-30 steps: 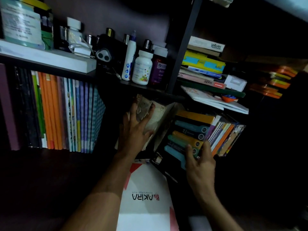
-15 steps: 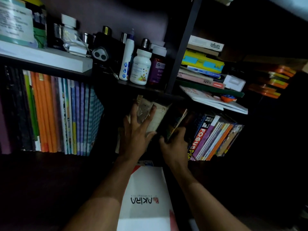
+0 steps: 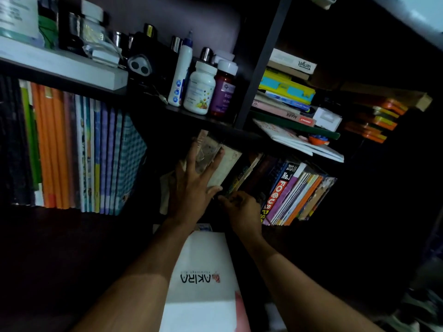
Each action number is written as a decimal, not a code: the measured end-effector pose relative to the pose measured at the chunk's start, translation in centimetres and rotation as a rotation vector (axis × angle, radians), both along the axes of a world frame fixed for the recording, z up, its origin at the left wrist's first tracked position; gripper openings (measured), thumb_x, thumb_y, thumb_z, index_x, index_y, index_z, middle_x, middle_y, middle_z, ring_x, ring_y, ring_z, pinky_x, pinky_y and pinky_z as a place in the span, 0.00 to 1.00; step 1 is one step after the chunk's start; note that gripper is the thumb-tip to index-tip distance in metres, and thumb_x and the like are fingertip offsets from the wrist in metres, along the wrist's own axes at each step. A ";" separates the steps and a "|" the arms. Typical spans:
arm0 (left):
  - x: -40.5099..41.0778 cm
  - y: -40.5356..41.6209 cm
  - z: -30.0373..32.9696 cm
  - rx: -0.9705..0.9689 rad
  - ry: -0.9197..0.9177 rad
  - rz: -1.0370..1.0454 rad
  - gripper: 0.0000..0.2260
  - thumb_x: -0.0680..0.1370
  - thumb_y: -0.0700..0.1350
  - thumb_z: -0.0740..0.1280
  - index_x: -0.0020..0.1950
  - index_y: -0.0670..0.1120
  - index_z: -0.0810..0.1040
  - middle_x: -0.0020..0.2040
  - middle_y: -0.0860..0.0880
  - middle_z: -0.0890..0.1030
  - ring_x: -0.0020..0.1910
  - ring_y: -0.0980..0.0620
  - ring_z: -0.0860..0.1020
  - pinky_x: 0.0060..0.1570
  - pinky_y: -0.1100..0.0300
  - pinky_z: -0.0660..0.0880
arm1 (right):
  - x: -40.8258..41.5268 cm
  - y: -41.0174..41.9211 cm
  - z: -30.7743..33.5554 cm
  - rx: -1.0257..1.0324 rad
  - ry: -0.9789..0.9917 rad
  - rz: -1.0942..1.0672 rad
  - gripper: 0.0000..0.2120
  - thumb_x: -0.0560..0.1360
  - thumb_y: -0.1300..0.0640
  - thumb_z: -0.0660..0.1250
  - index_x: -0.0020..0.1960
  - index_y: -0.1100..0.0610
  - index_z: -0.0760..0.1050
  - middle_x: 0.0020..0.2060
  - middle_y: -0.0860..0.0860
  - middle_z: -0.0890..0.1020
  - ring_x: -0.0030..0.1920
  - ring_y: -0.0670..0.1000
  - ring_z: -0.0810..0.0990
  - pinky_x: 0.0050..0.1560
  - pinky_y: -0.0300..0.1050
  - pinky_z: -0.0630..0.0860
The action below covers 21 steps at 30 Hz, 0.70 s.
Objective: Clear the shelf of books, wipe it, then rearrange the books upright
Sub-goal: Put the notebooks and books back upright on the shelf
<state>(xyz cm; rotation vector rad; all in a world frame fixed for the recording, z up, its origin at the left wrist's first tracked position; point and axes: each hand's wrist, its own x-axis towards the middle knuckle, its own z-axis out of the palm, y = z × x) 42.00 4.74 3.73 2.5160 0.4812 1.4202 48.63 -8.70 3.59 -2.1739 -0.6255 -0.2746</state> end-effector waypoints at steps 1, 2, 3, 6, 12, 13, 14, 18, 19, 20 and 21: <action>-0.3 -0.1 -0.1 0.015 0.006 -0.002 0.46 0.70 0.57 0.78 0.80 0.65 0.54 0.82 0.43 0.48 0.67 0.34 0.68 0.52 0.37 0.78 | -0.7 -0.8 -0.2 -0.046 0.006 0.001 0.15 0.74 0.42 0.73 0.42 0.53 0.78 0.33 0.46 0.81 0.34 0.44 0.80 0.34 0.44 0.75; -0.4 -0.2 -0.1 0.030 0.013 0.002 0.46 0.70 0.57 0.78 0.80 0.64 0.54 0.82 0.44 0.49 0.66 0.35 0.69 0.52 0.38 0.79 | -1.2 -1.9 -0.3 -0.114 0.027 -0.003 0.17 0.74 0.38 0.72 0.42 0.53 0.78 0.32 0.46 0.80 0.34 0.45 0.80 0.35 0.45 0.75; -0.5 -0.2 -0.1 0.039 0.022 0.004 0.46 0.70 0.56 0.78 0.80 0.64 0.54 0.82 0.44 0.49 0.66 0.35 0.69 0.52 0.40 0.79 | -1.8 -3.1 -0.4 -0.212 0.088 -0.003 0.22 0.72 0.34 0.71 0.39 0.54 0.77 0.30 0.47 0.80 0.32 0.46 0.79 0.33 0.45 0.74; -0.9 0.2 -0.4 0.026 0.002 -0.058 0.45 0.70 0.51 0.79 0.80 0.63 0.56 0.83 0.44 0.48 0.69 0.37 0.69 0.57 0.42 0.77 | -4.2 -6.2 -0.1 -0.467 0.371 0.050 0.28 0.69 0.29 0.71 0.32 0.55 0.76 0.22 0.45 0.75 0.23 0.41 0.72 0.29 0.39 0.66; -5.5 0.4 -0.9 -0.154 -0.170 -0.105 0.26 0.76 0.48 0.72 0.73 0.53 0.71 0.72 0.41 0.68 0.65 0.39 0.73 0.60 0.47 0.75 | -5.7 -7.8 -1.2 -0.343 0.399 0.161 0.09 0.77 0.57 0.72 0.39 0.52 0.78 0.31 0.45 0.78 0.31 0.43 0.73 0.31 0.35 0.69; -7.0 0.6 -1.6 -0.234 -0.099 -0.059 0.20 0.77 0.51 0.70 0.69 0.52 0.74 0.66 0.41 0.73 0.59 0.39 0.76 0.55 0.47 0.76 | -5.6 -8.0 -1.3 -0.282 0.397 0.135 0.09 0.79 0.58 0.70 0.40 0.53 0.78 0.32 0.46 0.79 0.32 0.44 0.73 0.34 0.36 0.72; -8.8 0.8 -2.5 -0.324 0.037 -0.010 0.17 0.78 0.55 0.68 0.64 0.50 0.76 0.61 0.41 0.75 0.56 0.38 0.77 0.51 0.48 0.76 | -5.9 -8.2 -1.5 -0.215 0.408 0.102 0.07 0.79 0.56 0.69 0.42 0.54 0.79 0.33 0.47 0.80 0.33 0.44 0.74 0.35 0.37 0.73; -13.5 -0.6 -4.0 -0.427 0.640 0.116 0.23 0.77 0.64 0.65 0.63 0.51 0.77 0.63 0.43 0.72 0.62 0.39 0.74 0.58 0.52 0.73 | -8.3 -7.8 -2.4 -0.317 0.293 0.049 0.26 0.69 0.26 0.67 0.48 0.49 0.78 0.41 0.43 0.82 0.41 0.45 0.79 0.43 0.42 0.73; -14.0 -1.3 -3.9 -0.438 0.672 0.074 0.24 0.76 0.66 0.65 0.66 0.52 0.76 0.65 0.44 0.70 0.63 0.40 0.73 0.60 0.52 0.73 | -9.0 -7.7 -2.4 -0.390 0.226 0.037 0.28 0.66 0.24 0.66 0.48 0.47 0.76 0.43 0.42 0.82 0.44 0.45 0.80 0.49 0.45 0.73; -14.5 -2.0 -3.9 -0.454 0.671 0.011 0.26 0.76 0.66 0.65 0.69 0.54 0.74 0.68 0.46 0.68 0.66 0.41 0.72 0.63 0.52 0.72 | -9.3 -7.7 -2.6 -0.412 0.184 0.035 0.26 0.66 0.24 0.67 0.49 0.45 0.75 0.43 0.41 0.81 0.46 0.45 0.80 0.53 0.48 0.73; -14.7 -2.5 -3.8 -0.462 0.659 -0.058 0.29 0.76 0.66 0.66 0.74 0.55 0.70 0.72 0.48 0.65 0.69 0.42 0.70 0.66 0.53 0.70 | -9.5 -7.9 -2.6 -0.381 0.161 0.044 0.24 0.66 0.27 0.70 0.49 0.45 0.75 0.42 0.40 0.80 0.47 0.46 0.80 0.54 0.49 0.73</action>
